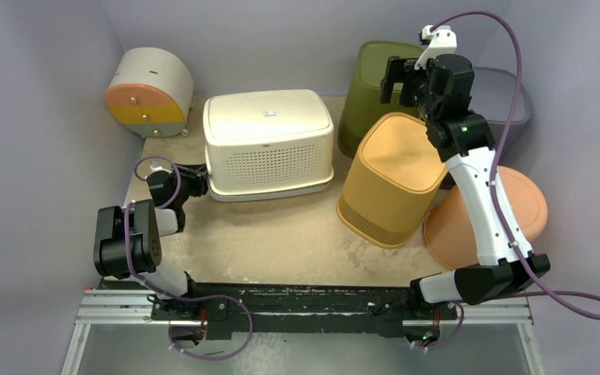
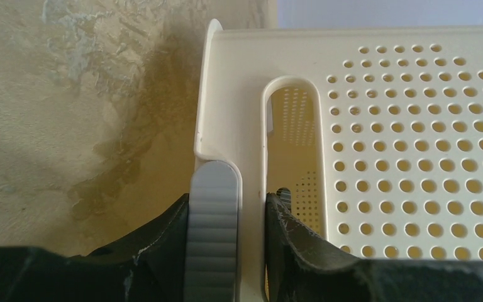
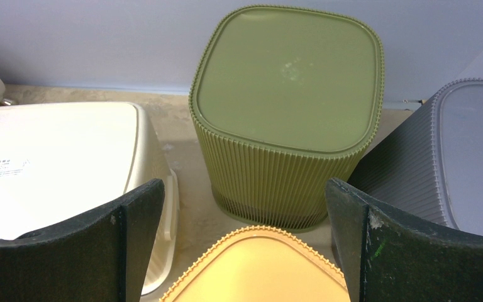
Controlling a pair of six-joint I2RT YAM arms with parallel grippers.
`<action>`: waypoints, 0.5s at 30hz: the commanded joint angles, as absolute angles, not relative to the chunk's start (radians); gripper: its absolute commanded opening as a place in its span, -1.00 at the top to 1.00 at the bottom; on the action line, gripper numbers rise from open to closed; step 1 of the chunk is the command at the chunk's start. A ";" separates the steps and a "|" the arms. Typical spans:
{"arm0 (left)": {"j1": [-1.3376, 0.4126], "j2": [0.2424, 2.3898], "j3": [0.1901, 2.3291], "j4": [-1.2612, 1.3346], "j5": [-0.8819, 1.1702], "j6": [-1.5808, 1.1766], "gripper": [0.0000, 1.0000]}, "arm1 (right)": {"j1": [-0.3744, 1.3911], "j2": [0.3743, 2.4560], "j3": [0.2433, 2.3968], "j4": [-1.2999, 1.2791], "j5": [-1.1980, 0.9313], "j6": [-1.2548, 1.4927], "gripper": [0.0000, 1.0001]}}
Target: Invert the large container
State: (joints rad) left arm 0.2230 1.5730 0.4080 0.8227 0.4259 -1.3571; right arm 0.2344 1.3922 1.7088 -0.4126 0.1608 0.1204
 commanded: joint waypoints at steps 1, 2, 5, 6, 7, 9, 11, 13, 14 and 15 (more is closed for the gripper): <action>0.229 1.583 0.439 0.658 0.456 -1.187 0.43 | 0.230 1.351 1.708 -0.371 0.149 0.127 -1.00; 0.230 1.585 0.440 0.650 0.457 -1.181 0.43 | 0.230 1.351 1.707 -0.371 0.149 0.127 -1.00; 0.234 1.584 0.451 0.607 0.454 -1.144 0.43 | 0.230 1.351 1.705 -0.369 0.149 0.128 -1.00; 0.236 1.582 0.459 0.582 0.449 -1.124 0.43 | 0.230 1.350 1.704 -0.369 0.149 0.129 -1.00; 0.236 1.581 0.467 0.547 0.442 -1.100 0.43 | 0.230 1.352 1.705 -0.369 0.149 0.128 -1.00; 0.235 1.573 0.488 0.471 0.425 -1.045 0.43 | 0.230 1.351 1.704 -0.369 0.148 0.129 -1.00; 0.239 1.571 0.506 0.414 0.409 -1.001 0.43 | 0.230 1.350 1.703 -0.369 0.147 0.129 -1.00; 0.240 1.572 0.517 0.374 0.397 -0.970 0.44 | 0.230 1.350 1.703 -0.369 0.147 0.130 -1.00; 0.242 1.575 0.522 0.364 0.397 -0.960 0.44 | 0.230 1.350 1.703 -0.369 0.148 0.129 -1.00; 0.245 1.579 0.524 0.354 0.396 -0.951 0.44 | 0.230 1.350 1.703 -0.368 0.149 0.130 -1.00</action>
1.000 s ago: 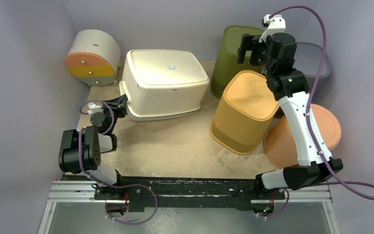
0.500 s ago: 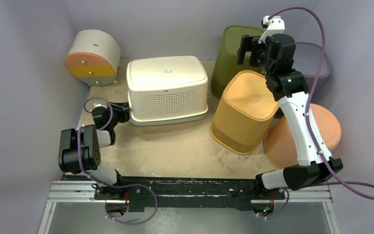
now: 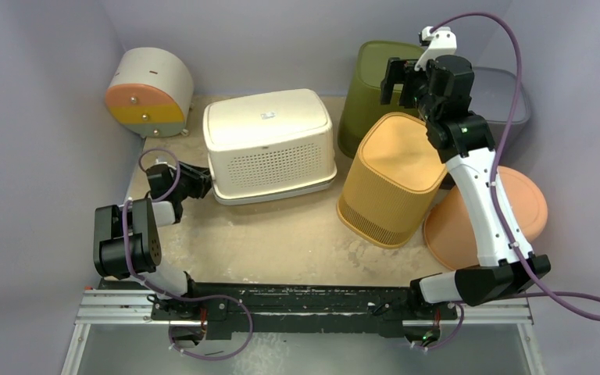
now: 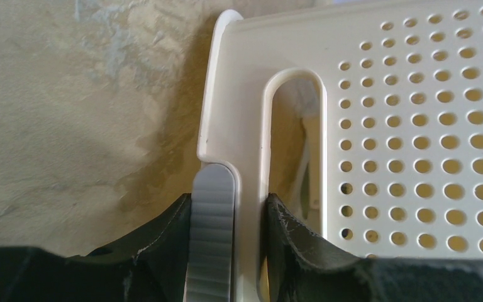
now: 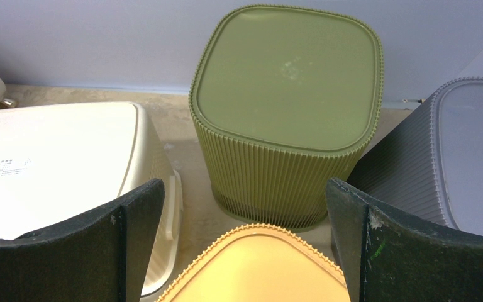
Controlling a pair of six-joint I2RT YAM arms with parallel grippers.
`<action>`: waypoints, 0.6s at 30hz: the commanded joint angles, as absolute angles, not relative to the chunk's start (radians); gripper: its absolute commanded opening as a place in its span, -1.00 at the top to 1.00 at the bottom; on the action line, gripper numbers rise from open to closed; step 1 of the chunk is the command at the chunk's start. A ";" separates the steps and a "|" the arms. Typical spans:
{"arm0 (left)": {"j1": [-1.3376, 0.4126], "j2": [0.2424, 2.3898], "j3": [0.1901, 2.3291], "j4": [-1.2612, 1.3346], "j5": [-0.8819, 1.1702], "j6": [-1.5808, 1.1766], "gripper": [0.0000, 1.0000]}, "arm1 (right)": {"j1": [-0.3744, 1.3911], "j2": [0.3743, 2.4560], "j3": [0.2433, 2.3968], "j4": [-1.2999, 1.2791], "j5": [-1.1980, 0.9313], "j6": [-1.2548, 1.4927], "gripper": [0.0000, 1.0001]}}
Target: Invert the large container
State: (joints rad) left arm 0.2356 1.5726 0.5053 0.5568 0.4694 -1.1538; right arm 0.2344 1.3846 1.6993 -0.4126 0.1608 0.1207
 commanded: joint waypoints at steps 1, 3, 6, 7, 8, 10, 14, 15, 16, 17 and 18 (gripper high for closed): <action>0.247 1.581 0.528 0.344 0.394 -0.942 0.43 | 0.230 1.350 1.702 -0.367 0.148 0.129 -1.00; 0.250 1.586 0.534 0.326 0.391 -0.925 0.43 | 0.230 1.348 1.702 -0.368 0.149 0.129 -1.00; 0.256 1.589 0.540 0.303 0.388 -0.904 0.43 | 0.230 1.348 1.698 -0.367 0.150 0.129 -1.00; 0.257 1.589 0.543 0.292 0.386 -0.896 0.43 | 0.230 1.348 1.697 -0.367 0.150 0.129 -1.00; 0.259 1.589 0.546 0.284 0.384 -0.889 0.44 | 0.230 1.348 1.696 -0.366 0.149 0.128 -1.00; 0.264 1.589 0.552 0.261 0.379 -0.870 0.44 | 0.230 1.350 1.696 -0.365 0.146 0.130 -1.00; 0.272 1.581 0.591 0.157 0.341 -0.802 0.39 | 0.230 1.353 1.701 -0.366 0.144 0.130 -1.00; 0.273 1.574 0.604 0.121 0.324 -0.780 0.34 | 0.230 1.354 1.702 -0.366 0.143 0.130 -1.00; 0.274 1.568 0.619 0.087 0.308 -0.758 0.29 | 0.230 1.354 1.705 -0.368 0.143 0.129 -1.00; 0.276 1.561 0.632 0.053 0.291 -0.737 0.16 | 0.230 1.356 1.706 -0.369 0.141 0.128 -1.00; 0.277 1.554 0.644 0.025 0.277 -0.721 0.05 | 0.230 1.357 1.706 -0.372 0.140 0.127 -1.00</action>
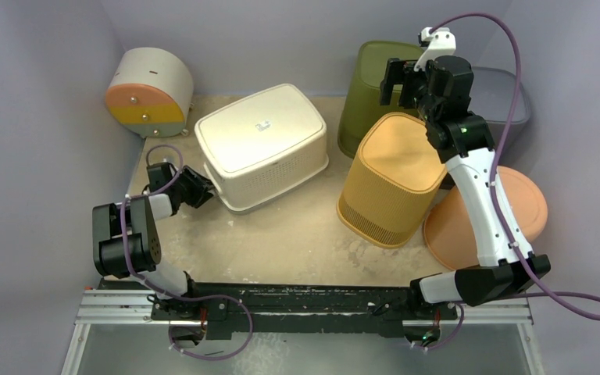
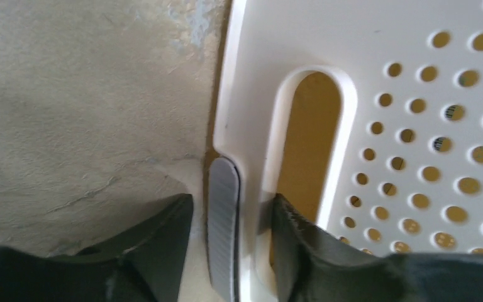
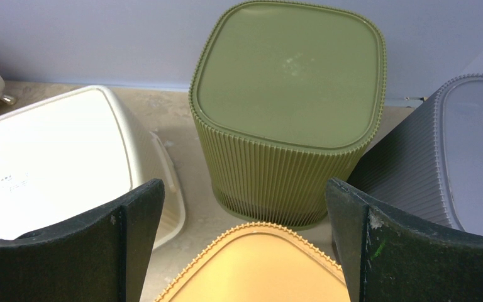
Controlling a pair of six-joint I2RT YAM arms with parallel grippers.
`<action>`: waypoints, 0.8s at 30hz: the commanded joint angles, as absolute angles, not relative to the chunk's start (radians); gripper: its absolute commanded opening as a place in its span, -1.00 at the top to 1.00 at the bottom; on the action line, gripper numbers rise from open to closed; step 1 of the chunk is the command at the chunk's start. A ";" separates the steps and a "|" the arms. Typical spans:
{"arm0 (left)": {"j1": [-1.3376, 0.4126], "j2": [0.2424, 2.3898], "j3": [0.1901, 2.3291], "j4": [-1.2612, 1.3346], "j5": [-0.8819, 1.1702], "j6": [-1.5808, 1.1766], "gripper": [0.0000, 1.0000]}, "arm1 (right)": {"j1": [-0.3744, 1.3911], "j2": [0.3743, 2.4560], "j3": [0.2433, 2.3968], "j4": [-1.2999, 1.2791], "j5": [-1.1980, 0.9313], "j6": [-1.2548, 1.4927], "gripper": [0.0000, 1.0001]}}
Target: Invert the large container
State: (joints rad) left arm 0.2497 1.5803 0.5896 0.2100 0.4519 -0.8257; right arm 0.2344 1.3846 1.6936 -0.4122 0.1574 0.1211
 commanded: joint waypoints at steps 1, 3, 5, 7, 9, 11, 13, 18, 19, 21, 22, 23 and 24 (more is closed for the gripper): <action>0.280 1.547 0.658 -0.002 0.268 -0.705 0.02 | 0.230 1.360 1.707 -0.375 0.138 0.124 -1.00; 0.279 1.531 0.686 -0.053 0.253 -0.681 -0.03 | 0.230 1.366 1.710 -0.384 0.134 0.123 -1.00; 0.280 1.513 0.714 -0.100 0.240 -0.666 -0.06 | 0.230 1.370 1.710 -0.386 0.129 0.122 -1.00; 0.279 1.484 0.737 -0.134 0.216 -0.654 -0.09 | 0.230 1.372 1.710 -0.387 0.121 0.124 -1.00; 0.280 1.460 0.758 -0.177 0.169 -0.636 -0.12 | 0.230 1.377 1.712 -0.388 0.113 0.123 -1.00; 0.279 1.433 0.773 -0.217 0.109 -0.624 -0.14 | 0.230 1.385 1.722 -0.394 0.097 0.122 -1.00; 0.279 1.404 0.782 -0.252 0.060 -0.615 -0.16 | 0.230 1.398 1.737 -0.409 0.081 0.118 -1.00; 0.280 1.409 0.764 -0.253 0.054 -0.607 -0.20 | 0.230 1.410 1.741 -0.421 0.071 0.119 -1.00; 0.279 1.425 0.749 -0.227 0.110 -0.618 -0.20 | 0.230 1.409 1.737 -0.420 0.065 0.119 -1.00; 0.279 1.449 0.699 -0.137 0.195 -0.665 -0.21 | 0.230 1.408 1.737 -0.422 0.058 0.119 -1.00; 0.280 1.451 0.663 -0.061 0.230 -0.699 -0.22 | 0.230 1.408 1.738 -0.425 0.056 0.120 -1.00; 0.280 1.449 0.627 0.015 0.255 -0.737 -0.23 | 0.230 1.409 1.741 -0.427 0.054 0.119 -1.00; 0.279 1.443 0.589 0.092 0.276 -0.780 -0.23 | 0.230 1.410 1.746 -0.430 0.053 0.120 -1.00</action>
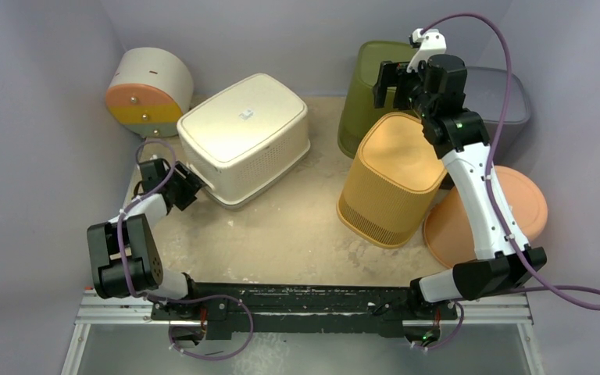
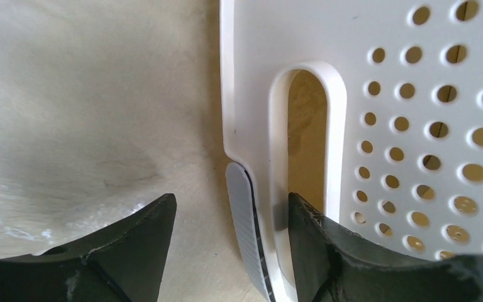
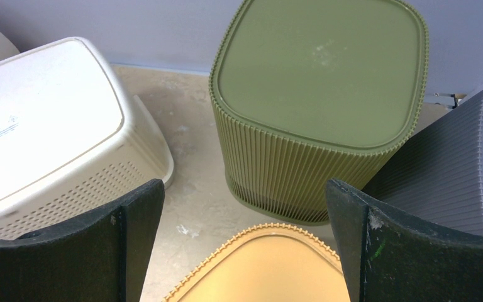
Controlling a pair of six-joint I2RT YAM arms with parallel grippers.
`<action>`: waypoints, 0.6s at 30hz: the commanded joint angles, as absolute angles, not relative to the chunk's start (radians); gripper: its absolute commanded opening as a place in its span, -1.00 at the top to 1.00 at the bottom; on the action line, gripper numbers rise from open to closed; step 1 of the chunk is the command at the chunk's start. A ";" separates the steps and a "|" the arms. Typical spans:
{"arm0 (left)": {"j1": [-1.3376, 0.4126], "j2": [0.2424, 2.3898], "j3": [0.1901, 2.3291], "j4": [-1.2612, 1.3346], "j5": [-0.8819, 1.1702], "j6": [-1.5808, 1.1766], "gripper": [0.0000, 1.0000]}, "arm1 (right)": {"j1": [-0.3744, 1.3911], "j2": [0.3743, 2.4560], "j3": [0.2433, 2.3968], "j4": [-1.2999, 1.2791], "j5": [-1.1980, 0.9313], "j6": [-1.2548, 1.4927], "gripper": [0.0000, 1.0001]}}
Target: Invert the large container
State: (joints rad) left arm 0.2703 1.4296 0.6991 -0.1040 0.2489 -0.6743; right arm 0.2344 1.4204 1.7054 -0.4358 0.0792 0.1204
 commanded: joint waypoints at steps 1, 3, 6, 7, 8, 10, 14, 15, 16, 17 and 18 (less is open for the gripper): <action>0.280 1.443 0.561 0.166 0.298 -0.817 -0.24 | 0.230 1.410 1.749 -0.435 0.054 0.120 -1.00; 0.282 1.449 0.498 0.367 0.357 -0.918 -0.25 | 0.230 1.409 1.751 -0.441 0.055 0.119 -1.00; 0.288 1.475 0.411 0.720 0.418 -1.101 -0.26 | 0.230 1.407 1.750 -0.443 0.055 0.120 -1.00; 0.289 1.489 0.397 0.805 0.432 -1.150 -0.26 | 0.230 1.408 1.751 -0.443 0.060 0.120 -1.00; 0.288 1.506 0.388 0.888 0.443 -1.194 -0.26 | 0.230 1.408 1.753 -0.441 0.067 0.120 -1.00; 0.293 1.536 0.379 1.016 0.459 -1.258 -0.27 | 0.230 1.406 1.755 -0.439 0.077 0.119 -1.00; 0.318 1.582 0.364 1.144 0.499 -1.347 -0.28 | 0.230 1.397 1.755 -0.449 0.079 0.120 -1.00; 0.323 1.577 0.360 1.159 0.504 -1.364 -0.28 | 0.230 1.393 1.754 -0.452 0.078 0.119 -1.00; 0.327 1.562 0.357 1.154 0.507 -1.373 -0.28 | 0.230 1.388 1.750 -0.455 0.071 0.119 -1.00; 0.329 1.536 0.355 1.126 0.507 -1.368 -0.29 | 0.230 1.385 1.744 -0.456 0.069 0.119 -1.00; 0.331 1.498 0.360 1.069 0.504 -1.345 -0.29 | 0.230 1.382 1.742 -0.454 0.072 0.120 -1.00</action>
State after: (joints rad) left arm 0.3126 1.5780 0.3653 0.9565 0.4610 -1.2778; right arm 0.2344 1.4200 1.7073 -0.4683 0.0639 0.1204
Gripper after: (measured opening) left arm 0.639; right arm 0.998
